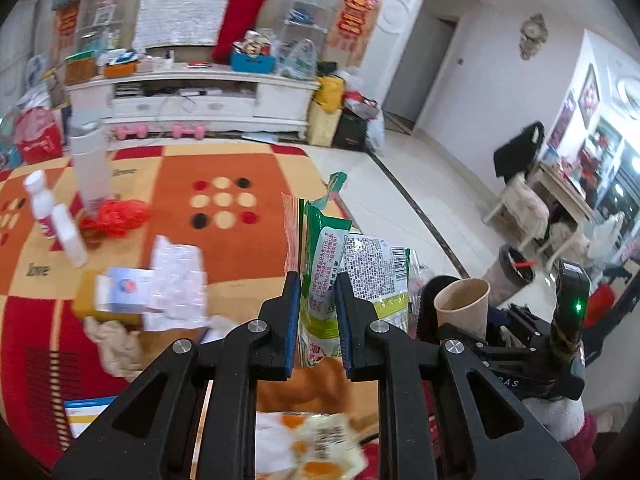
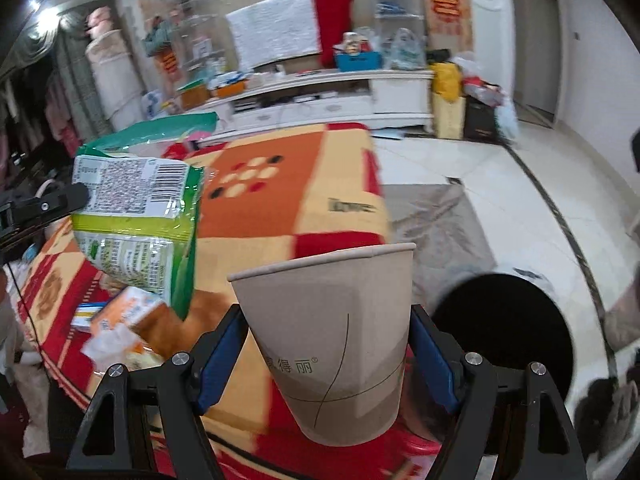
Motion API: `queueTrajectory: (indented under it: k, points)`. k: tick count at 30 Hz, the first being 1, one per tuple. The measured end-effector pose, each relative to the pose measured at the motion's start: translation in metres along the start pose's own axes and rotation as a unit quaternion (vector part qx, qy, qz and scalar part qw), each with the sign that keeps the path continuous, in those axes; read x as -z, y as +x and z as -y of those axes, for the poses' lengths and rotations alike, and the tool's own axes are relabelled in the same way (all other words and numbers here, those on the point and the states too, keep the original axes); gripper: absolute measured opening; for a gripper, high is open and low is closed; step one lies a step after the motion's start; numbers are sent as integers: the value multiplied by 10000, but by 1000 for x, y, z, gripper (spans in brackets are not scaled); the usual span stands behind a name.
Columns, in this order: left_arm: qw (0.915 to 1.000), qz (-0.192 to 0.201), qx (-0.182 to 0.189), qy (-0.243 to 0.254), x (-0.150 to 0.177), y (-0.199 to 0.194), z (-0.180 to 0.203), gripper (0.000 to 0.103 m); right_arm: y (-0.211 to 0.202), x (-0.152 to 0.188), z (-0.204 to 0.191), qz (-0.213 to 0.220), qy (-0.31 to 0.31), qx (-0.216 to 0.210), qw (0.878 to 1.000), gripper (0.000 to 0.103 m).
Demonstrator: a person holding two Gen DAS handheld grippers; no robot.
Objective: Collect trash
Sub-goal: 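Carry the cup and snack bag in both tools over the black trash bin, then open the right tool to drop the cup while the left drops the snack bag into the bin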
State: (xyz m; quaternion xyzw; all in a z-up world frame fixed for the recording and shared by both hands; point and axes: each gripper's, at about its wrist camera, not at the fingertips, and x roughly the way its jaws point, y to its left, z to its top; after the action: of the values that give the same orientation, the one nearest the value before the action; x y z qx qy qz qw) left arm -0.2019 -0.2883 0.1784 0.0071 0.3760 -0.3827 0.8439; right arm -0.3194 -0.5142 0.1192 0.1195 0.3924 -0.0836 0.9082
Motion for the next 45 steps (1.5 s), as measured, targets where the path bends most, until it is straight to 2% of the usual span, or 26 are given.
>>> queueTrajectory:
  k: [7,16,21,34,39,42,44,45]
  points:
    - [9991,-263,145,308,-1,37,58,15,-13,18,57,-57,339,567,9978,78]
    - [9974,-522,249,436,11,79,112,15,-19,38,111,-214,748,896,9929,78]
    - [9969,-637,247,384,21,100,130,15,-18,45,126,-272,906,952,9910,78]
    - [9970,-702,80,308,38,130,144,15,-7,45,143,-334,1096,1003,9883,78]
    - [9966,-710,249,331,42,134,148,17,-3,43,151,-345,1293,1028,9857,78]
    - [9953,-795,370,411,46,138,150,30,-4,43,155,-323,1471,1004,9835,78]
    - [9946,-856,446,383,48,139,151,49,-5,44,156,-351,1562,967,9824,79]
    - [9943,-881,493,355,50,139,151,50,-5,44,156,-362,1583,957,9821,79]
